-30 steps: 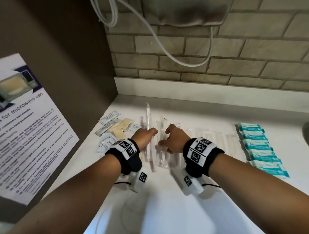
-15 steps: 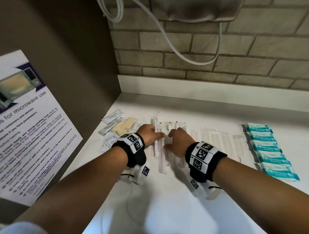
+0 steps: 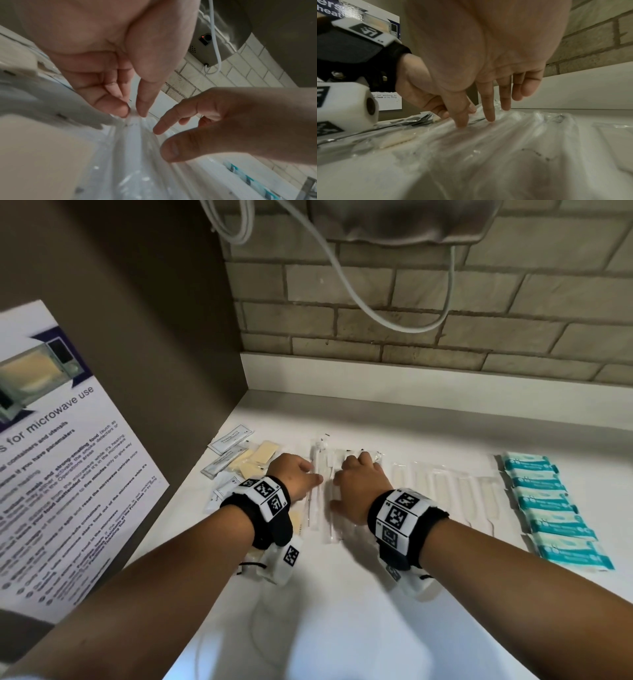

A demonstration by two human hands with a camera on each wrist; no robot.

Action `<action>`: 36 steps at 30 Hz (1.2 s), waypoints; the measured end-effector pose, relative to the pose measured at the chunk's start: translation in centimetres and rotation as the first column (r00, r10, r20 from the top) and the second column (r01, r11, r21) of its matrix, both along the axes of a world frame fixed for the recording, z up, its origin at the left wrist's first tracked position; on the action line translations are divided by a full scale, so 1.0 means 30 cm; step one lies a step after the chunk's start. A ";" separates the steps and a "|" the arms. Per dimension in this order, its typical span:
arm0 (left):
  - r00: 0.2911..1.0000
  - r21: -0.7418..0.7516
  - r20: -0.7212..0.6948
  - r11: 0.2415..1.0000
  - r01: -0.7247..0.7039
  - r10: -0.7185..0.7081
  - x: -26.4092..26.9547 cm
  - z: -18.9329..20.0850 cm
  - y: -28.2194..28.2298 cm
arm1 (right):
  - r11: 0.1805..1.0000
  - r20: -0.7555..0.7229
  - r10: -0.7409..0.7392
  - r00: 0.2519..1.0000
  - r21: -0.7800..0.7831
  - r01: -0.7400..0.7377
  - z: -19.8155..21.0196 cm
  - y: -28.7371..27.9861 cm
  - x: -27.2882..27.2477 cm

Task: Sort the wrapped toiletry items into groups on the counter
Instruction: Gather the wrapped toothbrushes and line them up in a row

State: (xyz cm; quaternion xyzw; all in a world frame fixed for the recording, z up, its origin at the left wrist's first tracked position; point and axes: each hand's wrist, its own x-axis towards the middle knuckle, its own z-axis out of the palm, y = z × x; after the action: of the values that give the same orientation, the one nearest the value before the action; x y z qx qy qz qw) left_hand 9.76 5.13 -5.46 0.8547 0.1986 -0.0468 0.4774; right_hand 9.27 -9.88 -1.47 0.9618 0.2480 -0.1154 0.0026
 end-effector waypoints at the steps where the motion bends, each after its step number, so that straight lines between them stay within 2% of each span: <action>1: 1.000 0.003 0.006 1.000 -0.019 0.019 0.001 -0.002 -0.001 | 1.000 -0.003 -0.016 1.000 -0.009 0.015 -0.003 0.004 0.005; 4: 0.999 0.018 0.031 0.999 -0.039 0.038 0.004 -0.003 -0.004 | 0.999 0.005 -0.046 0.999 -0.022 0.047 -0.009 0.018 0.014; 8: 0.999 0.068 0.036 0.997 0.022 -0.025 0.006 0.000 -0.007 | 0.998 0.015 -0.056 0.998 0.030 0.056 -0.015 0.024 0.018; 13: 0.997 0.115 0.040 0.992 0.055 -0.060 0.020 0.004 -0.014 | 0.998 -0.006 -0.058 0.998 -0.037 0.057 -0.019 0.009 0.026; 17: 0.995 0.167 0.020 0.982 0.091 -0.095 0.024 0.005 -0.029 | 0.998 -0.004 -0.062 0.998 -0.025 0.062 -0.021 -0.003 0.031; 21: 0.997 0.235 0.031 0.970 0.057 -0.066 0.019 0.029 -0.035 | 0.999 -0.018 -0.050 0.999 0.010 0.051 -0.020 -0.015 0.028; 24: 0.996 0.180 0.062 0.982 0.056 -0.068 0.009 0.048 -0.033 | 0.997 0.004 -0.034 0.999 0.063 0.034 -0.014 -0.026 0.024; 29: 0.977 0.044 0.075 0.980 0.196 -0.199 -0.003 0.039 -0.031 | 0.994 0.002 -0.011 1.000 0.107 0.010 -0.010 -0.049 0.025; 36: 0.997 -0.099 -0.022 0.993 0.070 -0.073 -0.012 0.030 -0.057 | 0.996 -0.021 0.085 0.996 0.012 -0.085 -0.029 -0.047 0.018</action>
State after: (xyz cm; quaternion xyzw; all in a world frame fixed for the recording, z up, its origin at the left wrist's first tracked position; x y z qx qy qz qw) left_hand 9.41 3.43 -4.56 0.8362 0.1713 -0.0845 0.5141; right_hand 9.79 -11.30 -2.34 0.9491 0.2894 -0.1243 -0.0005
